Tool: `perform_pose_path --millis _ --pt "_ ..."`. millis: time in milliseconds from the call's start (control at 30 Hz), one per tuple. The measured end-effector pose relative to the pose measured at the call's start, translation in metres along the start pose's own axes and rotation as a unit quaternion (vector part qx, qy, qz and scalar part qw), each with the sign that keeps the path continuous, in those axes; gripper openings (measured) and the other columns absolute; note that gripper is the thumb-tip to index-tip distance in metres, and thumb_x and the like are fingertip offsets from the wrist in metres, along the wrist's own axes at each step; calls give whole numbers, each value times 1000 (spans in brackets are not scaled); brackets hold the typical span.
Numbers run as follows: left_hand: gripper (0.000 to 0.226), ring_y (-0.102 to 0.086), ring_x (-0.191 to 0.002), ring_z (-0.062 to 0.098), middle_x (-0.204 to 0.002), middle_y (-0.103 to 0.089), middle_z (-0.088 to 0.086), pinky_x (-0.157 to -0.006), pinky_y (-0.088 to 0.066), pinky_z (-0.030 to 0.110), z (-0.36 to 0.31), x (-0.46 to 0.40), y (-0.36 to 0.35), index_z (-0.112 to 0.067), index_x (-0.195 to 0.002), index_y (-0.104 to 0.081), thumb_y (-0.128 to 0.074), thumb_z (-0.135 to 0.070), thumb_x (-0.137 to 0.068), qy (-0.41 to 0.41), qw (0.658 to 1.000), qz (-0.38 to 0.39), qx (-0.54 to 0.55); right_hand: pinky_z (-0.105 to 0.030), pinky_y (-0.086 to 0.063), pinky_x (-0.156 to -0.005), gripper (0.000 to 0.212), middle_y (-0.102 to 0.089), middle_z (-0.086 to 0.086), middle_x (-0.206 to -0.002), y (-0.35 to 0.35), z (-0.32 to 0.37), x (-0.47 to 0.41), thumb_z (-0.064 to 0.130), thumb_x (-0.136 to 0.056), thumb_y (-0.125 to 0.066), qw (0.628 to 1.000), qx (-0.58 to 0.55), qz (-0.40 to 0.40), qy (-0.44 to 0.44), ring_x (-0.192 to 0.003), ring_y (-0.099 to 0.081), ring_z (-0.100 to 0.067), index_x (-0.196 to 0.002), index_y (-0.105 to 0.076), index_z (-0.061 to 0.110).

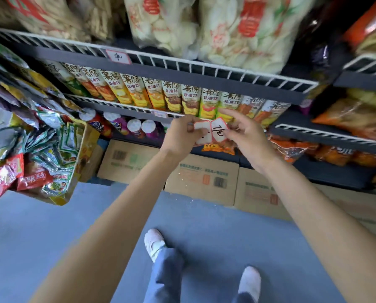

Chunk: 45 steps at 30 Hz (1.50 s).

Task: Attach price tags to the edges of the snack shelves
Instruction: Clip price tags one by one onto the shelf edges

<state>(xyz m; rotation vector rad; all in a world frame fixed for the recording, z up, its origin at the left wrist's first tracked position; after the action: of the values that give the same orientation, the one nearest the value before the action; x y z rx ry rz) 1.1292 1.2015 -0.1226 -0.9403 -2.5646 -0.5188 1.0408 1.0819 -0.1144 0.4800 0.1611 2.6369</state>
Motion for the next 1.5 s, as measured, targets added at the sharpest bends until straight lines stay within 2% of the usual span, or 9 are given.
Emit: perform_pose_path --millis 200,533,633,733,867,1000,1233,1367,1500 --pt "14 -59 -70 19 -73 -61 6 -77 -55 39 -28 52 -106 -12 -83 -57 -54 0 -90 -17 999 -8 34 -16 -47 -56 27 -66 4 -83 113 -15 62 -2 -88 -55 998 8 -60 -9 -63 -62 -1 -104 -64 18" --pt "9 -65 -93 34 -92 -67 16 -81 -55 50 -69 74 -257 -10 -90 -58 -52 -5 -87 -29 999 39 -20 -7 -38 -48 19 -67 -4 -85 235 -46 127 1 -88 -56 976 17 -218 -12 -68 -59 -6 -93 -64 17" --pt "15 -64 -90 25 -103 -64 14 -79 -57 37 -72 82 -284 -9 -103 -56 -48 -3 -92 -28 998 43 -44 -6 -36 -44 18 -68 -3 -84 269 -57 146 2 -89 -55 968 17 -249 -25 -64 -59 -4 -94 -64 17" --pt "26 -58 -58 0 -92 -56 3 -47 -45 7 -79 93 -323 2 -118 -51 -42 5 -93 -17 996 85 -33 -7 -34 -40 15 -64 3 -74 304 -69 163 1 -89 -55 964 17 -265 -30 -47 -54 4 -94 -64 12" --pt "32 -63 -64 1 -98 -64 10 -54 -51 9 -95 100 -385 5 -116 -52 -38 14 -89 -7 990 136 -42 -8 -35 -41 12 -65 -4 -78 355 -90 176 3 -89 -56 955 43 -292 -44 -49 -55 0 -96 -65 7" --pt "35 -66 -79 23 -103 -67 15 -84 -56 41 -96 85 -451 -2 -120 -51 -38 9 -89 12 992 122 -25 -13 -45 -42 12 -68 -5 -86 416 -114 181 10 -91 -57 954 54 -289 -57 -60 -61 -6 -99 -66 12" --pt "30 -58 -88 14 -104 -60 10 -68 -46 20 -70 64 -538 -3 -121 -56 -37 -10 -99 70 990 51 114 -25 -49 -54 13 -65 -6 -85 504 -153 164 5 -89 -56 969 83 -223 -58 -59 -60 -10 -92 -63 16" --pt "31 -55 -80 3 -90 -60 -3 -71 -42 18 -55 46 -562 -12 -122 -59 -38 -16 -100 114 972 21 205 -18 -48 -51 14 -64 -4 -87 529 -175 150 3 -89 -55 972 108 -204 -52 -59 -59 -7 -95 -65 11" --pt "32 -54 -78 5 -92 -59 0 -61 -48 13 -44 24 -575 -9 -127 -56 -43 -10 -98 103 984 0 147 -6 -41 -42 17 -66 -7 -89 544 -202 137 1 -88 -54 969 122 -203 -64 -59 -57 -4 -99 -66 6"
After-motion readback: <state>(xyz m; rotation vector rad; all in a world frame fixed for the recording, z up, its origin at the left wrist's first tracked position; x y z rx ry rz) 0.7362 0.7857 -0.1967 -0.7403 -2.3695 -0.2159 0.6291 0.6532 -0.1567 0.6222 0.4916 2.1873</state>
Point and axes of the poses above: each hand's wrist, its own x-axis away from the middle knuckle, its own y-axis out of the back of the hand, z = x × y, the point moved 6 cm from there along -x, towards the middle knuckle
